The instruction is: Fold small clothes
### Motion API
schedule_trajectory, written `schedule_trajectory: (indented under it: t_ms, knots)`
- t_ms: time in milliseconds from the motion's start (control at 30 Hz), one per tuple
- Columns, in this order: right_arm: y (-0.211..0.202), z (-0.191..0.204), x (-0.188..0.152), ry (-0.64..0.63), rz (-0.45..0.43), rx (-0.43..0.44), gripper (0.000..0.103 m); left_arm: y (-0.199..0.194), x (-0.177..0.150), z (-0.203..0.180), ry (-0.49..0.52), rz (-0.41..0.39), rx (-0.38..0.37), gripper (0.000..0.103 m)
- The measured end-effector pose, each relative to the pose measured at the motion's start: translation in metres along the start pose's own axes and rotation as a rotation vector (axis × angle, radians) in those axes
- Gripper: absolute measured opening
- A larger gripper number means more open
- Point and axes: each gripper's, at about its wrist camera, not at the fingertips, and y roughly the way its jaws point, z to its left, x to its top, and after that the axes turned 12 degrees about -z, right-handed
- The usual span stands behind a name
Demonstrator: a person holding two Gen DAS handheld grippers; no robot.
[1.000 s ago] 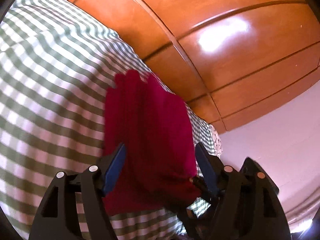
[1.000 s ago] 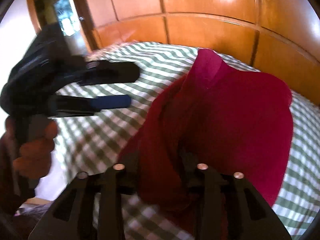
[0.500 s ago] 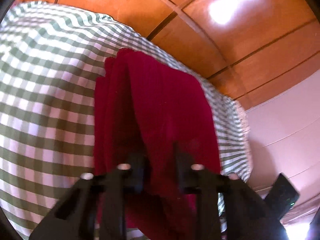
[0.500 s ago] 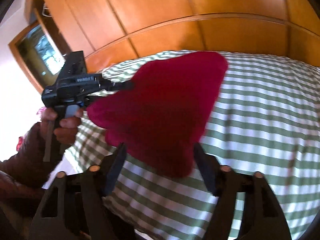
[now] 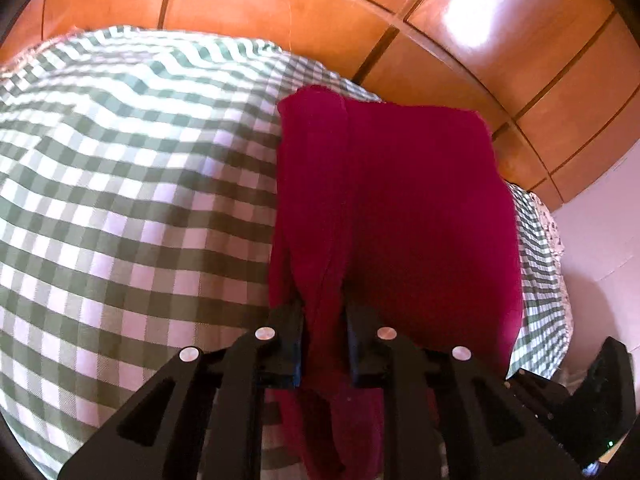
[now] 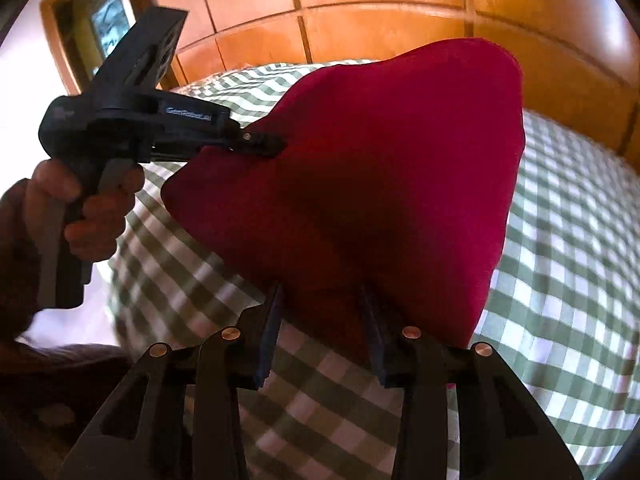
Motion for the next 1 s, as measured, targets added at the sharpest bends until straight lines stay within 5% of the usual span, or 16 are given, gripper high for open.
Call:
schedule_trajectory:
  t_ms: [267,333,567,833,1000]
  knots:
    - [-0.039,-0.039,0.031,0.156,-0.043,0.098,0.038,-0.033,0.019,-0.031,0.107,-0.139,0.118,0.038]
    - [-0.044,-0.058,0.045,0.213,-0.082,0.070,0.038,-0.031,0.025,-0.034,0.103,-0.153,0.130,0.051]
    - [-0.005,-0.102,0.094,0.295,-0.130,-0.078,0.038,-0.005,0.031,-0.040,0.141,-0.123,0.194,0.053]
    - [0.082,-0.104,0.113,0.177,0.001,-0.193,0.039,0.014,0.015,-0.027,0.155,-0.101,0.209,0.052]
    - [0.096,-0.094,0.106,0.083,-0.014,-0.237,0.041,0.013,0.009,-0.022,0.146,-0.114,0.198,0.053]
